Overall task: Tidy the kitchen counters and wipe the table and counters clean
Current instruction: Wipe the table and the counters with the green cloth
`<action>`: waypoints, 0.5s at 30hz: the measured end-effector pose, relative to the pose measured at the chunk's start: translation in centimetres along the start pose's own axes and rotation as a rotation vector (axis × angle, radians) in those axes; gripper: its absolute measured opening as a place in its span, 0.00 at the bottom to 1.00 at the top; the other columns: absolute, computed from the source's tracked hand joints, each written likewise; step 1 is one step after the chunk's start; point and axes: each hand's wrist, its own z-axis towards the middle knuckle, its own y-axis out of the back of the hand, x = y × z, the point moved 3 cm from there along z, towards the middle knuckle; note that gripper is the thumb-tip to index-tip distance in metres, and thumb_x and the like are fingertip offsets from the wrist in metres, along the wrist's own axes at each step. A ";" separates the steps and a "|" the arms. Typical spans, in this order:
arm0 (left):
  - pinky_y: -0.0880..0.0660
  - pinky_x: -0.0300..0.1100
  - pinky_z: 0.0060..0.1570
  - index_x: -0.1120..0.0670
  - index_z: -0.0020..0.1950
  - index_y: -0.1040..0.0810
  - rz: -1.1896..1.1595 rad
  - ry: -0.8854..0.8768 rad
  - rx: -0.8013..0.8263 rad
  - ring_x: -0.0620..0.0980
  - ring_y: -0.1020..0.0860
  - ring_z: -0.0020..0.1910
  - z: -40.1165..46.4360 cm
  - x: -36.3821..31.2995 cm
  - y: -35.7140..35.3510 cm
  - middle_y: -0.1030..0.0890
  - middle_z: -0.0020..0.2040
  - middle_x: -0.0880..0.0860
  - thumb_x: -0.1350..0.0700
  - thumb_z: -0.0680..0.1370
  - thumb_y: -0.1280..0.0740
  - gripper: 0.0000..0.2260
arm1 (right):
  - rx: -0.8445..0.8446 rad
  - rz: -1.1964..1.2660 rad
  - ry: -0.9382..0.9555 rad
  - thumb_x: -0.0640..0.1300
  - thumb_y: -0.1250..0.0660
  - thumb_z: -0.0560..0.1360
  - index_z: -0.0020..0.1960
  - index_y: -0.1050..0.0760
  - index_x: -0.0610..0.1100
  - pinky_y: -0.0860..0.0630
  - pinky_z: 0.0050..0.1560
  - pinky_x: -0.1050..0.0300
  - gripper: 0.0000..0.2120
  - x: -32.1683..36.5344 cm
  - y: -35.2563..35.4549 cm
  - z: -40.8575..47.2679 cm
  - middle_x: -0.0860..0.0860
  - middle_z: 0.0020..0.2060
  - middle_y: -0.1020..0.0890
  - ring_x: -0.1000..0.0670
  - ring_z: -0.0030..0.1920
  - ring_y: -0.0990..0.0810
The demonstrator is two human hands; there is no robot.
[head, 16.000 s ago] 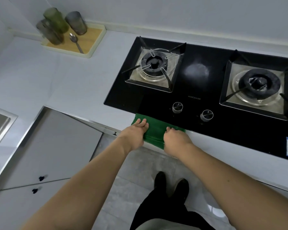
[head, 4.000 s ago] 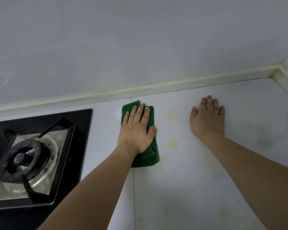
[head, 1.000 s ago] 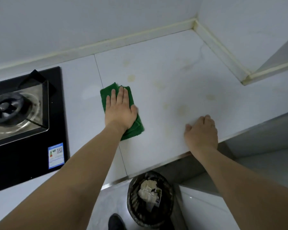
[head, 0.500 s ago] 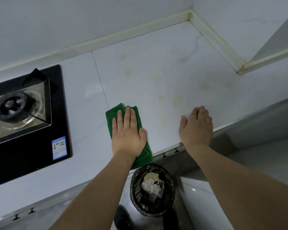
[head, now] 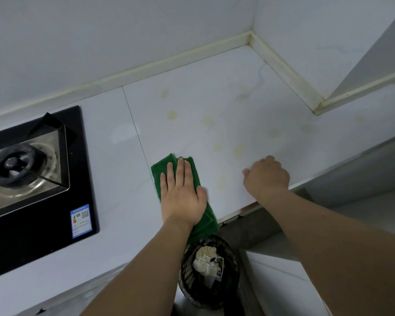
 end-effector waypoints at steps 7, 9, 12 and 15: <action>0.64 0.52 0.75 0.55 0.79 0.59 -0.001 0.060 -0.009 0.54 0.63 0.77 3.2 0.9 0.7 0.60 0.79 0.51 0.44 0.77 0.57 0.33 | -0.080 0.038 -0.040 0.47 0.40 0.78 0.58 0.26 0.39 0.28 0.50 0.53 0.14 1.2 4.9 3.8 0.43 0.55 0.25 0.42 0.56 0.25; 0.64 0.52 0.75 0.55 0.79 0.59 0.001 0.048 -0.011 0.54 0.64 0.77 4.3 1.1 0.8 0.60 0.79 0.51 0.44 0.77 0.57 0.33 | -0.111 0.109 -0.043 0.45 0.40 0.78 0.58 0.27 0.38 0.27 0.52 0.52 0.13 1.5 5.9 5.4 0.42 0.55 0.25 0.41 0.57 0.25; 0.64 0.52 0.75 0.55 0.79 0.60 -0.005 0.047 -0.024 0.53 0.64 0.77 6.1 1.5 1.0 0.61 0.79 0.51 0.44 0.77 0.57 0.32 | -0.080 0.200 -0.050 0.45 0.39 0.78 0.61 0.29 0.36 0.27 0.55 0.51 0.16 2.3 6.5 8.2 0.41 0.58 0.26 0.40 0.59 0.26; 0.64 0.51 0.75 0.55 0.79 0.60 -0.013 0.060 -0.043 0.53 0.64 0.77 8.2 1.8 1.2 0.61 0.79 0.51 0.44 0.77 0.57 0.33 | -0.009 0.243 -0.089 0.48 0.38 0.78 0.67 0.36 0.34 0.29 0.60 0.49 0.24 2.8 6.5 10.7 0.40 0.63 0.30 0.40 0.64 0.29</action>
